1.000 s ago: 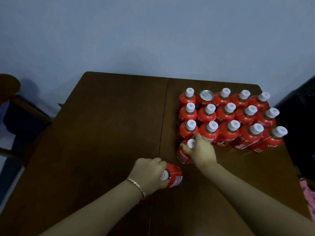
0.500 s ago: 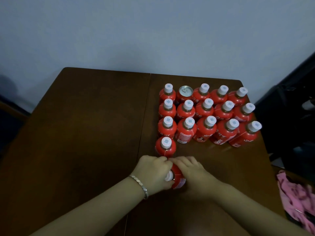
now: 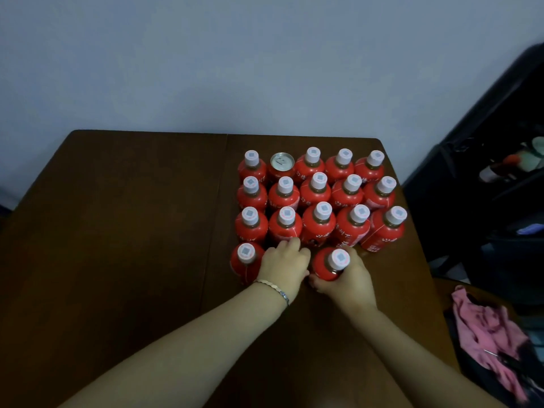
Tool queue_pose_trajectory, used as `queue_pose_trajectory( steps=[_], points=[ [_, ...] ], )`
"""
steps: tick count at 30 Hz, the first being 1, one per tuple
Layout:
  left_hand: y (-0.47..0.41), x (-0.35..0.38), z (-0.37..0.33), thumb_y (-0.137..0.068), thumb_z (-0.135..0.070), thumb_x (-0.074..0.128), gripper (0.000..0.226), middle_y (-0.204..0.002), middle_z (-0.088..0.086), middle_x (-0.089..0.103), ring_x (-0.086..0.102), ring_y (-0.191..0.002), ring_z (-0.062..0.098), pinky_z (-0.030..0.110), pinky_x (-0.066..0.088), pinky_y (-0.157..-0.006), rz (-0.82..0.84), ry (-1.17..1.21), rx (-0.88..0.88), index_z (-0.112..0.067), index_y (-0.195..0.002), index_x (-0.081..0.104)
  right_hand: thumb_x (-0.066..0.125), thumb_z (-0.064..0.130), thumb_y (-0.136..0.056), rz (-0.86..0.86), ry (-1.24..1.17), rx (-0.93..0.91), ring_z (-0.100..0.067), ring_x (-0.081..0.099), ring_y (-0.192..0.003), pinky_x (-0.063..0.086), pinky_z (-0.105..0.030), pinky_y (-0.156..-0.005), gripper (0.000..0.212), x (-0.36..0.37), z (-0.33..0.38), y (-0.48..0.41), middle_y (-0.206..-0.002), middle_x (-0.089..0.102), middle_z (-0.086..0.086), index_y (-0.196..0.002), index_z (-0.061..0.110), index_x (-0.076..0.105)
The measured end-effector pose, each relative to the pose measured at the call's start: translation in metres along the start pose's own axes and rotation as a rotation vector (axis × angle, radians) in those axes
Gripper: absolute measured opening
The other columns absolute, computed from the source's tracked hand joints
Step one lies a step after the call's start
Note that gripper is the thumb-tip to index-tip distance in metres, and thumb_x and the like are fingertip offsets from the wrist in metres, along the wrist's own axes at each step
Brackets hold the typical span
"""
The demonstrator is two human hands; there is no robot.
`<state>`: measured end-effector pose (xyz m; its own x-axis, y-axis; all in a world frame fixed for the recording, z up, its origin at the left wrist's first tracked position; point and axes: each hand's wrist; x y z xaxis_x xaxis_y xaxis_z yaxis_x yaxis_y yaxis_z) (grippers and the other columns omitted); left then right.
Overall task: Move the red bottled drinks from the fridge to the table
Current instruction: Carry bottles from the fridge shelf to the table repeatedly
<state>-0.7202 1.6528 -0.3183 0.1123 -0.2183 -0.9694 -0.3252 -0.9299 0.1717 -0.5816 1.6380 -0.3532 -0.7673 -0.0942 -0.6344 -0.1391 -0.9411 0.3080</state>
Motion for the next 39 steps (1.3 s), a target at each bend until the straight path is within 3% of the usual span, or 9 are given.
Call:
queue_pose_trajectory(
  steps=[4, 6, 9, 13, 16, 25, 28, 33, 39],
  points=[
    [-0.006, 0.001, 0.011, -0.027, -0.021, 0.094, 0.051, -0.082, 0.008, 0.063, 0.061, -0.063, 0.024, 0.024, 0.046, -0.043, -0.199, 0.015, -0.050, -0.018, -0.071, 0.069, 0.084, 0.022, -0.066, 0.033, -0.007, 0.043, -0.026, 0.047, -0.125, 0.042, -0.036, -0.100, 0.088, 0.014, 0.010, -0.003, -0.141, 0.039, -0.007, -0.139, 0.015, 0.034],
    [0.004, 0.011, 0.020, -0.033, -0.021, 0.092, 0.068, -0.098, 0.010, 0.060, 0.059, -0.087, 0.029, 0.037, 0.056, -0.071, -0.389, 0.068, -0.033, -0.019, -0.096, 0.068, 0.082, 0.023, -0.071, 0.044, -0.079, 0.186, -0.033, 0.042, -0.129, 0.039, -0.040, -0.103, 0.102, 0.020, 0.015, 0.003, -0.147, 0.026, -0.015, -0.147, 0.016, 0.015],
    [0.031, 0.013, 0.027, -0.051, -0.030, 0.086, 0.093, -0.129, 0.013, 0.040, 0.037, -0.123, 0.033, 0.054, 0.032, -0.103, -0.515, 0.154, -0.279, -0.019, -0.131, 0.040, 0.085, 0.019, -0.066, 0.088, -0.279, 0.369, -0.037, 0.039, -0.131, 0.041, -0.046, -0.105, 0.121, 0.030, 0.017, 0.009, -0.148, 0.024, -0.020, -0.148, 0.020, -0.003],
    [0.035, 0.014, 0.043, -0.072, -0.016, 0.077, 0.107, -0.152, 0.015, 0.015, 0.029, -0.136, 0.035, 0.046, 0.036, -0.104, -0.107, 1.214, -1.125, -0.019, -0.149, 0.002, 0.083, 0.000, -0.063, 0.032, -0.480, 0.492, -0.037, 0.036, -0.133, 0.037, -0.049, -0.106, 0.121, 0.039, 0.023, 0.003, -0.146, 0.029, -0.019, -0.147, 0.024, 0.000],
    [0.019, 0.021, 0.054, -0.078, 0.007, 0.060, 0.092, -0.143, 0.018, 0.033, 0.044, -0.122, 0.040, 0.048, 0.051, -0.078, -0.067, 1.791, -1.152, -0.022, -0.148, 0.007, 0.072, -0.010, -0.067, -0.051, -0.590, 0.593, -0.037, 0.041, -0.127, 0.040, -0.047, -0.102, 0.105, 0.041, 0.031, -0.004, -0.141, 0.035, -0.021, -0.144, 0.023, 0.010],
    [0.004, 0.024, 0.049, -0.079, 0.012, 0.056, 0.071, -0.128, 0.019, 0.041, 0.047, -0.114, 0.036, 0.049, 0.050, -0.087, -0.225, 1.861, -1.138, -0.015, -0.137, 0.025, 0.049, -0.009, -0.075, -0.031, -1.040, 0.946, -0.039, 0.055, -0.107, 0.052, -0.050, -0.081, 0.059, 0.048, 0.048, -0.006, -0.123, 0.051, -0.023, -0.130, 0.006, 0.036],
    [0.003, 0.024, 0.050, -0.078, 0.010, 0.062, 0.075, -0.133, 0.018, 0.039, 0.044, -0.122, 0.037, 0.048, 0.051, -0.086, -0.215, 1.921, -1.137, -0.019, -0.137, 0.026, 0.024, -0.008, -0.077, 0.091, -1.293, 0.995, -0.048, 0.044, -0.119, 0.040, -0.060, -0.098, 0.038, 0.049, 0.063, -0.001, -0.108, 0.045, -0.025, -0.108, 0.004, 0.043],
    [0.002, 0.029, 0.053, -0.077, 0.003, 0.066, 0.073, -0.134, 0.017, 0.039, 0.045, -0.120, 0.037, 0.042, 0.051, -0.073, -0.173, 1.859, -1.158, -0.022, -0.134, 0.028, 0.020, -0.007, -0.049, 0.136, -1.354, 0.921, -0.044, 0.044, -0.123, 0.040, -0.057, -0.099, 0.069, 0.048, 0.073, -0.009, -0.097, 0.051, -0.021, -0.113, 0.000, 0.045],
    [-0.003, 0.030, 0.048, -0.076, 0.008, 0.067, 0.076, -0.134, 0.020, 0.040, 0.045, -0.121, 0.039, 0.051, 0.051, -0.086, -0.260, 1.893, -1.200, -0.020, -0.135, 0.029, 0.023, -0.008, -0.049, 0.068, -1.384, 0.904, -0.046, 0.046, -0.119, 0.043, -0.057, -0.098, 0.052, 0.057, 0.065, -0.012, -0.102, 0.051, -0.023, -0.093, 0.002, 0.048]
  ],
)
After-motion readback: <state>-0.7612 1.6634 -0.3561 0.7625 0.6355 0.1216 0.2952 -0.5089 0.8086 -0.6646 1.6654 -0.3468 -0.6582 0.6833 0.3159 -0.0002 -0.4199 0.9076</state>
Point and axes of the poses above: each hand's wrist, its own y-axis away from the middle knuckle, its own x-axis out of the palm, z = x × y
